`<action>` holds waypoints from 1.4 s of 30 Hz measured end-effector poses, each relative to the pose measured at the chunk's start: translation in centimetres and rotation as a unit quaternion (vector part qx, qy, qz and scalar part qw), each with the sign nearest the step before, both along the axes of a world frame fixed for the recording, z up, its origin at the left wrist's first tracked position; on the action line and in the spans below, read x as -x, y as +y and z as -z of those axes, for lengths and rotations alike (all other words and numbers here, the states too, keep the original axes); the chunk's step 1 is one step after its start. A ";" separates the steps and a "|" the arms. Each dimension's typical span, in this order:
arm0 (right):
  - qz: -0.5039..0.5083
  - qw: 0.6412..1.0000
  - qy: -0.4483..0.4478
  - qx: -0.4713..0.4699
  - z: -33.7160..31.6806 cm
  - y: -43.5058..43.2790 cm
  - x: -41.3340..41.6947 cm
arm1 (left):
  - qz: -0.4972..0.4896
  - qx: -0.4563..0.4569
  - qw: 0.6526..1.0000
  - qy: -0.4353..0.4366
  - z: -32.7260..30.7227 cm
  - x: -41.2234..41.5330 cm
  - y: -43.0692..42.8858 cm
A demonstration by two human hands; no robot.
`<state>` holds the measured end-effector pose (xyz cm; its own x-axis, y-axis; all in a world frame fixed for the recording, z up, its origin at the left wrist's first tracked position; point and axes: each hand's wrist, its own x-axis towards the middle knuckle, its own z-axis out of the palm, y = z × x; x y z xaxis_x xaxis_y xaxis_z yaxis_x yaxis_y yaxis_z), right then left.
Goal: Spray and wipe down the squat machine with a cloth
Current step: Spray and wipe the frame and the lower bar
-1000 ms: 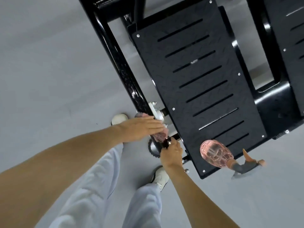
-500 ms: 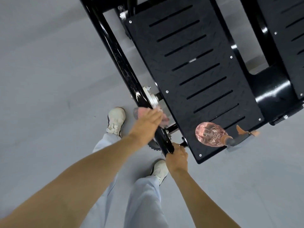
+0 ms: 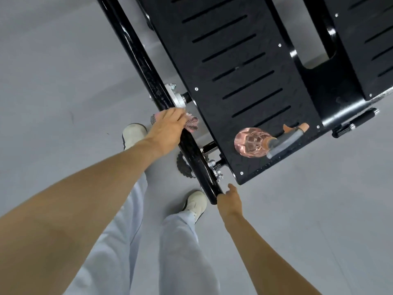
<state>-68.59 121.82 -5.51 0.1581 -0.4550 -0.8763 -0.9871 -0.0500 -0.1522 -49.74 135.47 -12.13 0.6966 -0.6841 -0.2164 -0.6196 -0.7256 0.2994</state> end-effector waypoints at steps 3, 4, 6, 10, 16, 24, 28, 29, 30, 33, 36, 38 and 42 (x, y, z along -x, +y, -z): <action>0.015 0.999 -0.004 -0.041 0.2 -0.7 0.7 | -0.020 -0.024 1.000 -0.002 -1.3 3.3 -2.5; 0.026 0.999 -0.011 -0.044 0.3 -0.9 0.8 | -0.006 -0.031 0.999 0.011 -1.6 4.7 -3.3; 0.061 0.997 -0.017 -0.053 0.5 -1.3 1.3 | 0.043 -0.050 0.997 0.030 -1.8 8.2 -4.7; 0.161 0.984 -0.050 -0.057 0.8 -2.5 1.8 | 0.003 -0.098 0.995 0.006 -2.1 15.5 -6.1; 0.255 0.963 -0.061 -0.059 1.1 -4.1 1.7 | -0.057 -0.056 0.997 0.004 -1.6 18.5 -6.2; 0.083 0.996 -0.032 0.007 1.4 -3.7 1.7 | 0.181 0.043 0.976 -0.110 -0.2 20.9 -4.6; -0.025 0.999 -0.039 0.018 1.4 -2.7 1.9 | 0.216 0.091 0.962 -0.142 1.5 17.3 -1.5; -0.051 0.998 -0.036 0.015 1.4 -2.5 1.7 | 0.177 0.086 0.970 -0.139 1.7 16.5 -0.9; -0.078 0.996 -0.035 0.012 1.5 -2.2 1.4 | 0.111 0.083 0.983 -0.122 1.9 16.2 -0.6; -0.117 0.992 -0.037 0.022 1.8 -1.6 0.5 | -0.141 0.102 0.985 0.006 1.5 17.5 -1.1; -0.147 0.988 -0.018 0.049 2.2 -1.2 -0.2 | -0.323 0.160 0.902 0.238 1.3 20.9 -3.0; -0.165 0.985 -0.005 0.059 2.4 -1.2 -0.4 | -0.406 0.237 0.803 0.367 0.4 23.4 -4.5; -0.196 0.979 0.001 0.063 2.6 -0.9 -0.6 | -0.569 0.324 0.628 0.422 -2.8 24.0 -6.4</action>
